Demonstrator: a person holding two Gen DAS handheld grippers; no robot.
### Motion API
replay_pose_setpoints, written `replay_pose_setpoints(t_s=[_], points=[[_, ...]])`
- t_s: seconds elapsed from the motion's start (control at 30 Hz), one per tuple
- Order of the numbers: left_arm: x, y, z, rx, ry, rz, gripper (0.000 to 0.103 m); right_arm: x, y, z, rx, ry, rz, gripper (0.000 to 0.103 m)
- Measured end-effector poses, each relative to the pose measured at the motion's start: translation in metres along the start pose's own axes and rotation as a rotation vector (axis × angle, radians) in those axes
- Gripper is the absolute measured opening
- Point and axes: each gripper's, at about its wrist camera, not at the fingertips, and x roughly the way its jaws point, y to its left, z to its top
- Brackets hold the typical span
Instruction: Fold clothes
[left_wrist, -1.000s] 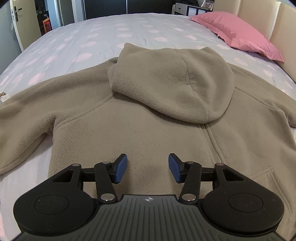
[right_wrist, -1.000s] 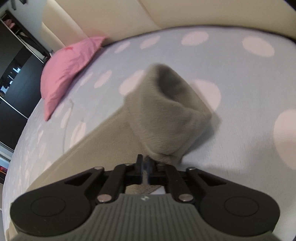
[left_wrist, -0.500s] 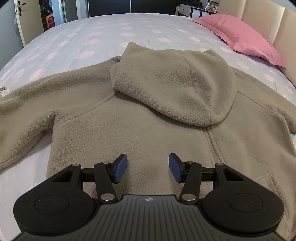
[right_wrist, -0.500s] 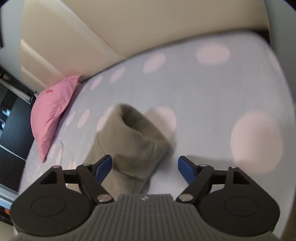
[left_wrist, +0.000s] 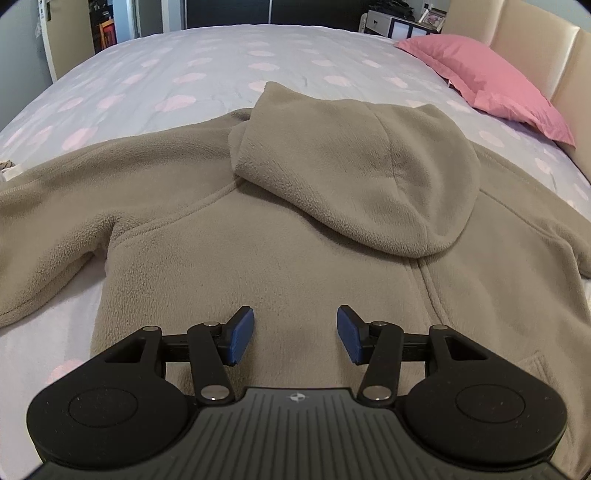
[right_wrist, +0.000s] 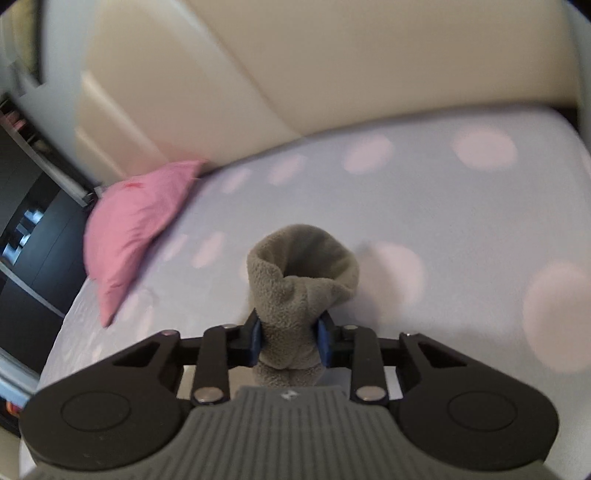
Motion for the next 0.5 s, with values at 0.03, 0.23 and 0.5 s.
replay_pose_setpoints(t_s=[0.03,0.23,0.5], points=[[0.0,0.0,0.001,-0.006,0.0,-0.001,0.048,-0.007,0.013,0.002,-0.028,-0.013,0.016,0.031],[-0.012,-0.001,0.012,-0.041,-0.008,-0.026,0.048,-0.056,0.112,-0.007,-0.181,-0.051,0.185,0.031],[-0.059,0.007,0.056,0.003,-0.065,-0.062,0.048,-0.108,0.247,-0.076,-0.428,-0.018,0.394,0.031]])
